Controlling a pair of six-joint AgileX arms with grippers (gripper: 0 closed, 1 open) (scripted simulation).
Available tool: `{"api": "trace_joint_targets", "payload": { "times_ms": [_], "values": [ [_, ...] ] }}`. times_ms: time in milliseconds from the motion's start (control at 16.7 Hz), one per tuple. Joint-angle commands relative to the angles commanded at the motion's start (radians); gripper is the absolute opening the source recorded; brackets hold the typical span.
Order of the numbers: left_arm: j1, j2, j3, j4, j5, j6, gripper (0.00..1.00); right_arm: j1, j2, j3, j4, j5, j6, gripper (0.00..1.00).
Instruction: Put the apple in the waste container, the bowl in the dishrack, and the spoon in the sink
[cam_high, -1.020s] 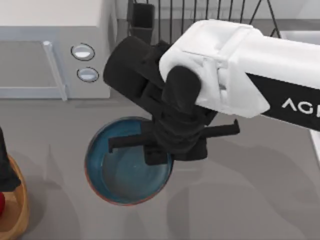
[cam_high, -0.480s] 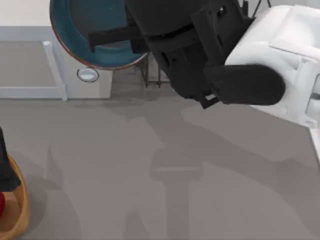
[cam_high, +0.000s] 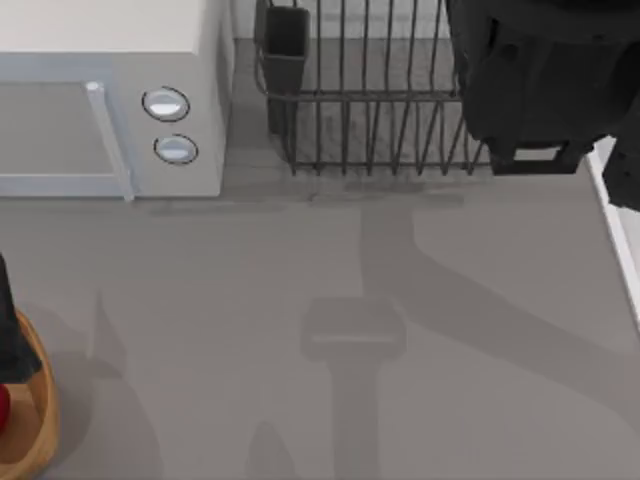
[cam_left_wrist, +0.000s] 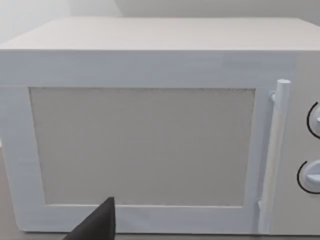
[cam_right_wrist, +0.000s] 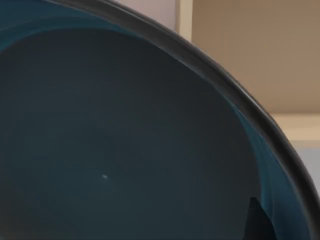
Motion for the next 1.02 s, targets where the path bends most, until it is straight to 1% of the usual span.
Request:
{"api": "trace_joint_targets", "payload": {
  "times_ms": [300,480,660,1020],
  "values": [
    [0.000,0.000,0.000,0.000,0.000,0.000,1.00,-0.008,0.005,0.004,0.001,-0.003,0.001,0.00],
    [0.000,0.000,0.000,0.000,0.000,0.000,1.00,-0.064,0.072,-0.005,0.066,-0.059,-0.001,0.00],
    [0.000,0.000,0.000,0.000,0.000,0.000,1.00,-0.143,0.206,-0.026,0.220,-0.136,-0.004,0.00],
    [0.000,0.000,0.000,0.000,0.000,0.000,1.00,-0.317,0.503,-0.070,0.621,-0.308,-0.010,0.00]
  ]
}}
